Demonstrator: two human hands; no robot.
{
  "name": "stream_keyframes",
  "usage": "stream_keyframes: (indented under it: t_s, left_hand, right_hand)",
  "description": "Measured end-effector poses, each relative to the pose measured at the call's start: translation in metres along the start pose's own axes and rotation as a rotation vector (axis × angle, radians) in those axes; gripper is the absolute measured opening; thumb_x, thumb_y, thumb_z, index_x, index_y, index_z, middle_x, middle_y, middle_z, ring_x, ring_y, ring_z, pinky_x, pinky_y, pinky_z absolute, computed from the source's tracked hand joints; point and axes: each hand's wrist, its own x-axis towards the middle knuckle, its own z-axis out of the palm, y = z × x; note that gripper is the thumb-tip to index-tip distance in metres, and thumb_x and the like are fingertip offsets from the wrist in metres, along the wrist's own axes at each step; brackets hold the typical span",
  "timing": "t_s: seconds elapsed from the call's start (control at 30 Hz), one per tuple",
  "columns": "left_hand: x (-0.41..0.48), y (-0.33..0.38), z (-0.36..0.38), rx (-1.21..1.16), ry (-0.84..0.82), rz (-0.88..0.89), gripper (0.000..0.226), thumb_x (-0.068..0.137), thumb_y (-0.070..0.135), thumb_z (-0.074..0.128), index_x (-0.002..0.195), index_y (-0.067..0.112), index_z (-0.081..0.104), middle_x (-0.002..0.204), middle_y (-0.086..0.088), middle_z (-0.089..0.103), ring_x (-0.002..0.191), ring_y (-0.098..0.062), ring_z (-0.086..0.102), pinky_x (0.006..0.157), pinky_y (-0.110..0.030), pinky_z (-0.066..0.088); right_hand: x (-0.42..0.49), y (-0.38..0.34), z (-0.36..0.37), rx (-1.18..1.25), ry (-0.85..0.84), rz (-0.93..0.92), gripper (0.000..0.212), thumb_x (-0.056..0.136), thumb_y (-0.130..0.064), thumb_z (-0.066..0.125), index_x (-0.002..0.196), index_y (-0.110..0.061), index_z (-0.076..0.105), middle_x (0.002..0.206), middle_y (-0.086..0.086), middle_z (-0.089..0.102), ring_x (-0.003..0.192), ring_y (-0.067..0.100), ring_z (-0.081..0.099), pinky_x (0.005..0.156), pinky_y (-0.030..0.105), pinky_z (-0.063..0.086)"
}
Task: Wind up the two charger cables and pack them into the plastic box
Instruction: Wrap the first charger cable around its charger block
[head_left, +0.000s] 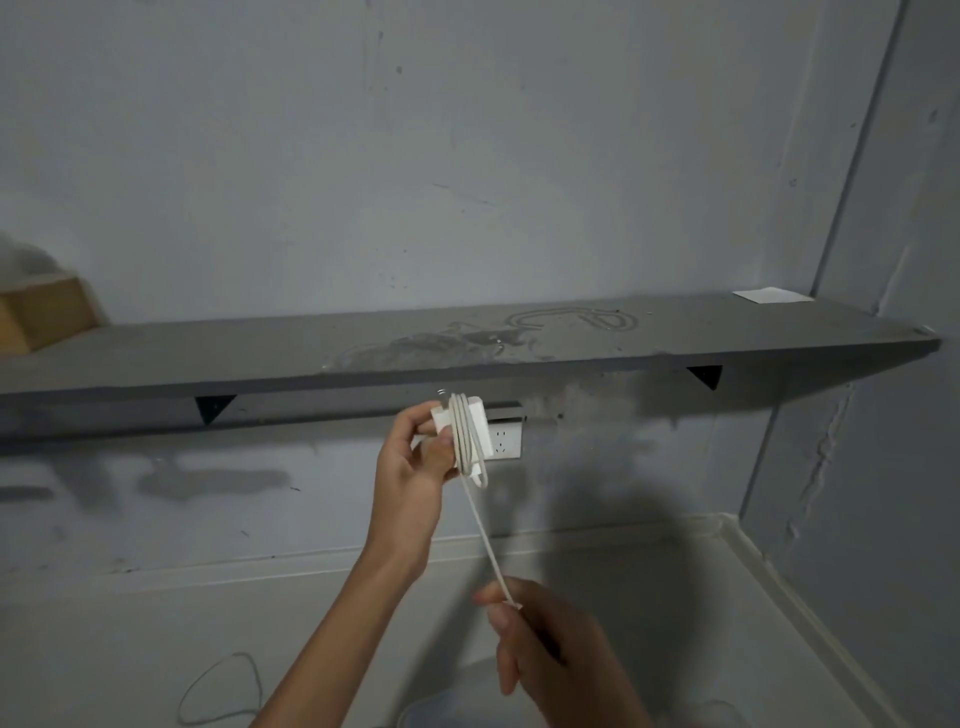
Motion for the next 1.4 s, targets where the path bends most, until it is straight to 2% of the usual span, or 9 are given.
stream_keyframes:
  t_s: [0.17,0.33,0.5,0.63,0.77,0.97,1.07,1.23,1.4]
  left_hand:
    - [-0.001,-0.011,-0.012,0.293,-0.056,0.138,0.029,0.093,0.004,0.055,0.111,0.026,0.057,0.113,-0.003,0.063,0.104,-0.019,0.062,0.083,-0.031,0.054]
    - [-0.036,-0.005,-0.011,0.388,-0.373,0.214,0.032,0.088,0.01,0.05,0.117,0.02,0.06,0.11,-0.002,0.058,0.104,-0.019,0.062,0.085,-0.021,0.049]
    - [-0.063,0.028,-0.004,0.127,-0.511,0.23,0.036,0.09,0.0,0.047,0.116,0.02,0.061,0.107,-0.003,0.06,0.097,-0.015,0.063,0.077,-0.017,0.048]
    - [-0.059,0.037,-0.004,0.083,-0.521,0.202,0.041,0.089,0.005,0.052,0.111,0.036,0.066,0.115,0.005,0.058,0.106,-0.006,0.062,0.085,-0.015,0.047]
    - [-0.05,0.024,-0.008,-0.043,-0.34,0.09,0.029,0.093,0.012,0.056,0.121,0.013,0.063,0.121,-0.009,0.065,0.113,-0.021,0.062,0.092,-0.026,0.049]
    - [-0.047,0.003,-0.011,-0.255,-0.207,-0.166,0.035,0.092,-0.003,0.048,0.121,0.009,0.065,0.099,-0.011,0.068,0.089,-0.023,0.058,0.077,-0.035,0.046]
    - [-0.046,-0.003,-0.017,-0.215,-0.196,-0.197,0.039,0.09,-0.003,0.05,0.124,0.012,0.065,0.119,-0.011,0.07,0.109,-0.025,0.061,0.097,-0.039,0.044]
    - [-0.049,-0.012,-0.021,-0.161,-0.157,-0.243,0.037,0.096,0.008,0.038,0.123,0.008,0.064,0.12,-0.023,0.066,0.104,-0.036,0.06,0.098,-0.05,0.043]
    - [-0.062,-0.011,-0.001,-0.032,-0.002,-0.118,0.037,0.103,0.038,0.031,0.118,0.028,0.063,0.115,-0.003,0.069,0.1,-0.017,0.064,0.088,-0.035,0.051]
  right_hand:
    - [-0.01,-0.036,-0.037,-0.427,-0.132,-0.279,0.019,0.091,-0.049,0.048,0.109,-0.056,0.049,0.059,-0.035,0.059,0.066,-0.012,0.062,0.069,0.005,0.047]
    - [0.023,-0.078,-0.1,-0.721,0.328,-0.668,0.014,0.086,-0.032,0.06,0.093,-0.033,0.072,0.077,-0.023,0.071,0.074,-0.003,0.065,0.066,0.021,0.052]
    - [0.071,-0.079,-0.115,-0.291,0.308,-0.552,0.011,0.081,-0.028,0.064,0.081,-0.026,0.075,0.083,-0.018,0.074,0.077,-0.001,0.069,0.067,0.017,0.051]
    - [0.081,-0.053,-0.083,0.048,0.197,-0.341,0.011,0.084,-0.007,0.065,0.083,-0.01,0.075,0.066,-0.013,0.072,0.047,0.0,0.054,0.044,0.013,0.04]
    - [0.064,-0.033,-0.037,0.188,0.219,-0.209,0.031,0.092,-0.001,0.055,0.081,-0.023,0.075,0.063,-0.003,0.068,0.05,0.005,0.056,0.041,0.021,0.042]
    - [0.048,-0.027,-0.003,0.223,0.145,-0.156,0.038,0.095,-0.005,0.045,0.109,-0.03,0.07,0.089,0.006,0.074,0.081,0.024,0.071,0.056,0.022,0.053]
    - [0.047,-0.024,0.0,0.319,0.133,-0.053,0.035,0.097,-0.005,0.047,0.124,-0.021,0.064,0.1,0.009,0.074,0.087,0.021,0.071,0.064,0.02,0.055]
    - [0.037,-0.021,0.015,0.2,0.4,-0.006,0.039,0.086,-0.006,0.064,0.104,-0.04,0.07,0.064,-0.011,0.067,0.055,-0.003,0.056,0.058,0.008,0.042]
    - [0.032,-0.012,0.04,0.018,0.545,-0.025,0.039,0.081,0.001,0.066,0.104,-0.03,0.073,0.084,-0.009,0.07,0.074,-0.003,0.066,0.062,0.006,0.045]
